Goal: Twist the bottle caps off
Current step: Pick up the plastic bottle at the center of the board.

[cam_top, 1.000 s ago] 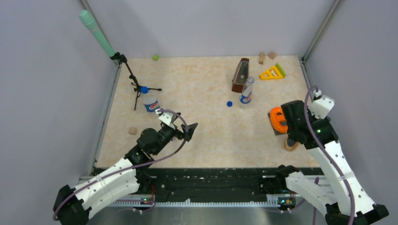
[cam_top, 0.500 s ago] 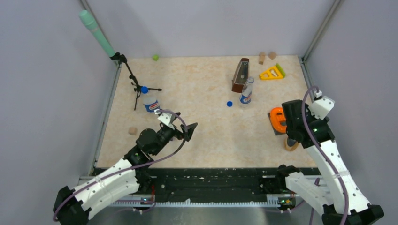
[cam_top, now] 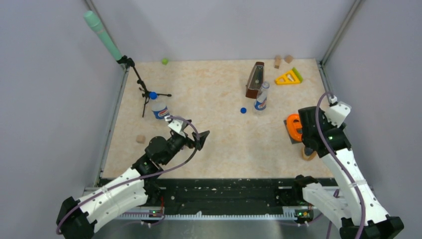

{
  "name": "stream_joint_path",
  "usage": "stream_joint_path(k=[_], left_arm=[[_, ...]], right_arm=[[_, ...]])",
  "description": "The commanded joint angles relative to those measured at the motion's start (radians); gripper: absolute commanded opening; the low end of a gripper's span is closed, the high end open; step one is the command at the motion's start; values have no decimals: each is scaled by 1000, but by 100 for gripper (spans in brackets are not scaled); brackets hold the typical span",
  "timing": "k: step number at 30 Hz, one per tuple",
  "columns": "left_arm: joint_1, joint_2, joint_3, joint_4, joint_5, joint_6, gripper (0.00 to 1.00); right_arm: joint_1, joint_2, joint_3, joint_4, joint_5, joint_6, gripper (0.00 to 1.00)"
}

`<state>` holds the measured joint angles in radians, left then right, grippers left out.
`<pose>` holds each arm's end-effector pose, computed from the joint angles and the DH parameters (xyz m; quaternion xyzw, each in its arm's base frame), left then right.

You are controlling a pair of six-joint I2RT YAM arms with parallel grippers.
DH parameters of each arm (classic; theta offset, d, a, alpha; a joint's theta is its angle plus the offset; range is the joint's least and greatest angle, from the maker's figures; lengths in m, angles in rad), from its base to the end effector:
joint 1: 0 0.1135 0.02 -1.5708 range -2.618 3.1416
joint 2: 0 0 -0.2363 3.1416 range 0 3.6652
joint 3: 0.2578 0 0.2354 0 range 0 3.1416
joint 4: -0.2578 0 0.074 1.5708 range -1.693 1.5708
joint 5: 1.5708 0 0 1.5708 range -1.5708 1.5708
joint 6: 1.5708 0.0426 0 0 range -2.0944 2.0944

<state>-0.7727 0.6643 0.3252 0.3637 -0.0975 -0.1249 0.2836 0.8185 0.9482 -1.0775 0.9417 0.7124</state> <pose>0.1353 -0.1261 0.2429 0.1889 0.6724 -0.2795 0.6589 0.1386 0.0045 0.2945 0.3163 0.7993 -0.2489 0.4462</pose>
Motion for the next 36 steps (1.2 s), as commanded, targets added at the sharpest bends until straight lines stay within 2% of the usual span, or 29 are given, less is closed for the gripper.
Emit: stream_joint_path(k=[1,5,8,16,19,23,26,28,31,36], left_arm=[[1,1,45,24,2,3,99],[1,-3,44,23,-1,5,99],[1,0,45,23,-1,5,99],[1,3,43,21,-2,11,98],[1,5,43,27,7,9,98],[1,16,35,56,20,2,98],[1,29,32,80,26,-2,98],[2,35,33,95,51,-12,98],[3,48,42,104,167,-19,98],[3,69,58,139,325,-39,98]], right_arm=[[-20,2,-17,49,-4,-38,49],[-21,0,-14,48,-3,-37,47],[-21,-8,-8,48,-6,-43,36],[-21,-53,51,37,-43,-96,22],[-22,-76,106,7,-75,-108,10],[-20,-141,157,18,-164,-157,0],[-20,-188,182,65,-320,-227,0],[-21,-203,179,107,-481,-279,0],[-21,-201,140,199,-784,-346,0],[-21,-195,29,357,-1155,-335,0]])
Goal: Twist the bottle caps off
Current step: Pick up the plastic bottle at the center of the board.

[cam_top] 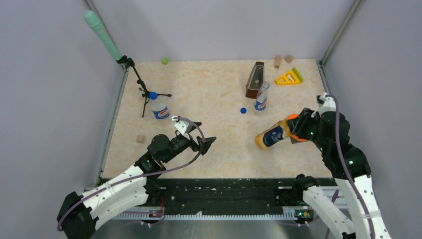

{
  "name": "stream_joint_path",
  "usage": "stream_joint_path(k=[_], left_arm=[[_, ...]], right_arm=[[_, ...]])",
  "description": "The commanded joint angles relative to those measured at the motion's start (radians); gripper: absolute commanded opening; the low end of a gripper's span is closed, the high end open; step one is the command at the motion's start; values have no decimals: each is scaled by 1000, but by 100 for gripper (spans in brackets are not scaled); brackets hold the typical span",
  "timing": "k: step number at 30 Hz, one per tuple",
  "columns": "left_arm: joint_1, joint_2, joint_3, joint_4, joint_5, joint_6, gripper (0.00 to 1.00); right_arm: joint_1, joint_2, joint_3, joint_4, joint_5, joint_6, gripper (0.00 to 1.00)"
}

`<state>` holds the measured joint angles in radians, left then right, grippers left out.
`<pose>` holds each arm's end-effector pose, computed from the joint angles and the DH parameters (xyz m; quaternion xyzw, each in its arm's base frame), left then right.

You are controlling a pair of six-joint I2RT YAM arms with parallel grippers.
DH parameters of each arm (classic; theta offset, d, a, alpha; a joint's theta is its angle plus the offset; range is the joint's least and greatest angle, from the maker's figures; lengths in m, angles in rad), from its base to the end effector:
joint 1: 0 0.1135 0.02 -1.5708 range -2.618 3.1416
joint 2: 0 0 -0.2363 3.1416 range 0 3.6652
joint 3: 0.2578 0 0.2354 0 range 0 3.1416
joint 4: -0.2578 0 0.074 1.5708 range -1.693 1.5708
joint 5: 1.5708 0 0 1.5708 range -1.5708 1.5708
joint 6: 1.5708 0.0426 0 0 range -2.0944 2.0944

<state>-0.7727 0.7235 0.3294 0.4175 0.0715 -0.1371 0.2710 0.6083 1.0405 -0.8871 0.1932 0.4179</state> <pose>0.1358 -0.1366 0.2407 0.2425 0.6554 -0.3365 0.6312 0.1098 0.0220 0.3475 0.1129 0.8384 0.1009 0.5237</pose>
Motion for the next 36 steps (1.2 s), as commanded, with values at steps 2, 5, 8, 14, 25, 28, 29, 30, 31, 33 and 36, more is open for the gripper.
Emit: stream_joint_path(k=[2,5,8,14,25,28,29,30,31,33,36], left_arm=[[3,8,53,106,188,-34,98],[3,17,42,166,291,-38,98],[3,27,52,187,344,-50,95],[3,104,71,244,450,-69,98],[2,295,212,164,665,-53,96],[1,321,225,156,705,-47,88],[1,330,232,156,732,-48,85],[1,342,241,148,762,-46,84],[1,355,252,129,782,-41,84],[1,382,277,72,794,-28,84],[0,419,317,-11,773,-12,77]], right_arm=[[-7,16,-101,239,-518,-20,0],[-8,19,-160,352,-678,21,0],[-7,27,-198,432,-783,32,0],[30,44,-257,589,-859,76,0],[227,174,-338,917,-854,120,0],[252,172,-388,1045,-873,167,0],[260,165,-400,1083,-876,173,0],[263,162,-408,1096,-878,174,0],[264,159,-410,1100,-880,169,0],[266,151,-413,1106,-888,157,0],[270,134,-438,1169,-913,156,0]])
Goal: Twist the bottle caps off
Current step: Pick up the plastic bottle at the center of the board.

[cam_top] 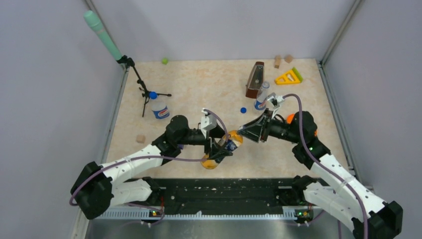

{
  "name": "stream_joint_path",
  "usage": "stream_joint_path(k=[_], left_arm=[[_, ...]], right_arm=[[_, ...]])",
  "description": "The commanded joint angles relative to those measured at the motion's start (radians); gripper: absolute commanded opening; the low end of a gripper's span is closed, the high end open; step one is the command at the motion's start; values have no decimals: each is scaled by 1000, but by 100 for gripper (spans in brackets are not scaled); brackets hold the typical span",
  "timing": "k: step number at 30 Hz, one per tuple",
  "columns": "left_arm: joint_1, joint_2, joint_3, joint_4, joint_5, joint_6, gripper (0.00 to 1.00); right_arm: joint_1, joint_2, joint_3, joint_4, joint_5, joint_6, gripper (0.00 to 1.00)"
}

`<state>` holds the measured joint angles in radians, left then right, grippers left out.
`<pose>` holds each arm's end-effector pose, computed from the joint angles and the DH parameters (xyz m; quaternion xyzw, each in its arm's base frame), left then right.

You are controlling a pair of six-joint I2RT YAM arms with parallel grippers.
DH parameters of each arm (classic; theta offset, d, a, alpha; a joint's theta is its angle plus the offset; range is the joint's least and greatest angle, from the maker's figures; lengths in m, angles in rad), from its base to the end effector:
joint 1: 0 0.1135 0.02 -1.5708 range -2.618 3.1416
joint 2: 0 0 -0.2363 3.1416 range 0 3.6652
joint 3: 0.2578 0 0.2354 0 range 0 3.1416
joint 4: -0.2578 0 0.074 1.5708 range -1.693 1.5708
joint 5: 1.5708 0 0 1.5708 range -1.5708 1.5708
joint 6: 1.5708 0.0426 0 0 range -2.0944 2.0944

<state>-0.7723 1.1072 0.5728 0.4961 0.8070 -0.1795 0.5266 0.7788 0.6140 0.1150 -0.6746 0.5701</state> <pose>0.1534 -0.1924 0.2566 0.4539 0.5542 -0.5436 0.4373 0.1538 0.1202 0.2960 -0.2132 0.6885 0.5437 0.4301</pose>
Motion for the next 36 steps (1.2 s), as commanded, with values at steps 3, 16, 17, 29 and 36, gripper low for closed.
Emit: stream_joint_path(k=[3,16,17,29,36], left_arm=[[1,55,118,-199,20,64,71],[1,-36,98,-272,-123,86,49],[1,-40,94,-273,-135,89,49],[1,-32,87,-287,-154,95,67],[0,-19,90,-261,-150,78,57]], right_arm=[[15,-52,-13,151,-44,-42,0],[15,-115,-110,198,80,-16,0],[15,-119,-119,214,87,-10,0],[15,-160,-201,389,175,108,0],[15,-147,-199,381,164,103,0]])
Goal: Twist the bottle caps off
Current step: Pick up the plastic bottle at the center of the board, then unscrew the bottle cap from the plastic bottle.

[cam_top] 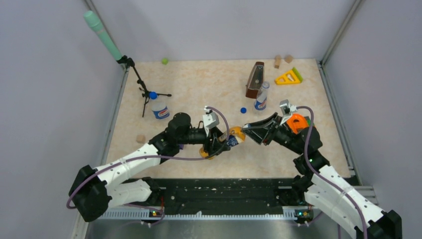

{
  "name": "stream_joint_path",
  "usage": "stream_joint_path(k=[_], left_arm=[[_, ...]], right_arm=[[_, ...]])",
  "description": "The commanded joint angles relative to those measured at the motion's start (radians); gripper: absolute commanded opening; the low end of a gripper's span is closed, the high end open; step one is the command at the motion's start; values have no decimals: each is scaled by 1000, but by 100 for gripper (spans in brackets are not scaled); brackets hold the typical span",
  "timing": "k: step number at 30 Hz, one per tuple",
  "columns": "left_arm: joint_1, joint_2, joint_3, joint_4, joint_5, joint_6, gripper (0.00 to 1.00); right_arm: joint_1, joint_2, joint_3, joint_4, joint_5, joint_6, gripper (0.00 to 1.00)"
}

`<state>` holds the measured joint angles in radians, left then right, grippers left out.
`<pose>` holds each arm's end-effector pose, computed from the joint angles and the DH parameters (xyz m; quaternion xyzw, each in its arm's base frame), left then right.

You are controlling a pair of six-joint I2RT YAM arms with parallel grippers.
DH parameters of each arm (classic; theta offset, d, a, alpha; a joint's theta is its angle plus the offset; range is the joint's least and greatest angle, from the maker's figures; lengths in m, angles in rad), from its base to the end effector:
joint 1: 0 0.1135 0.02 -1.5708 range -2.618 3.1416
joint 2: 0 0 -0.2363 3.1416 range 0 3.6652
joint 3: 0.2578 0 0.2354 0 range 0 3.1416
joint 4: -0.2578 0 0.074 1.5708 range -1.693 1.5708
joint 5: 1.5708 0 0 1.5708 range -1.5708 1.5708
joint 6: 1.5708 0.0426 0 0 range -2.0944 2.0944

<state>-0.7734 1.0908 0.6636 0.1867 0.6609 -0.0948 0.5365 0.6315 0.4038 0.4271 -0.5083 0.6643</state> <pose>0.1588 -0.1916 0.2578 0.4366 0.6352 -0.4772 0.4223 0.1386 0.1065 0.2821 -0.1551 0.6240 0.5546 0.5282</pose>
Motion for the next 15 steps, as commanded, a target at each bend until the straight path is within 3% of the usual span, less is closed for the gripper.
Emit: stream_joint_path(k=[1,4,8,10,15], left_arm=[[1,-5,-5,65,-4,-18,56],[1,-11,-16,111,-9,-38,48],[1,-5,-18,122,-1,-41,31],[1,-3,-17,122,2,-42,18],[1,-11,-3,31,-49,10,5]], right_arm=[[5,0,10,68,-4,6,0],[5,8,16,44,-18,-8,0],[5,25,22,29,-37,-18,0],[5,34,26,19,-51,-26,0],[5,43,41,-73,-55,-79,2]])
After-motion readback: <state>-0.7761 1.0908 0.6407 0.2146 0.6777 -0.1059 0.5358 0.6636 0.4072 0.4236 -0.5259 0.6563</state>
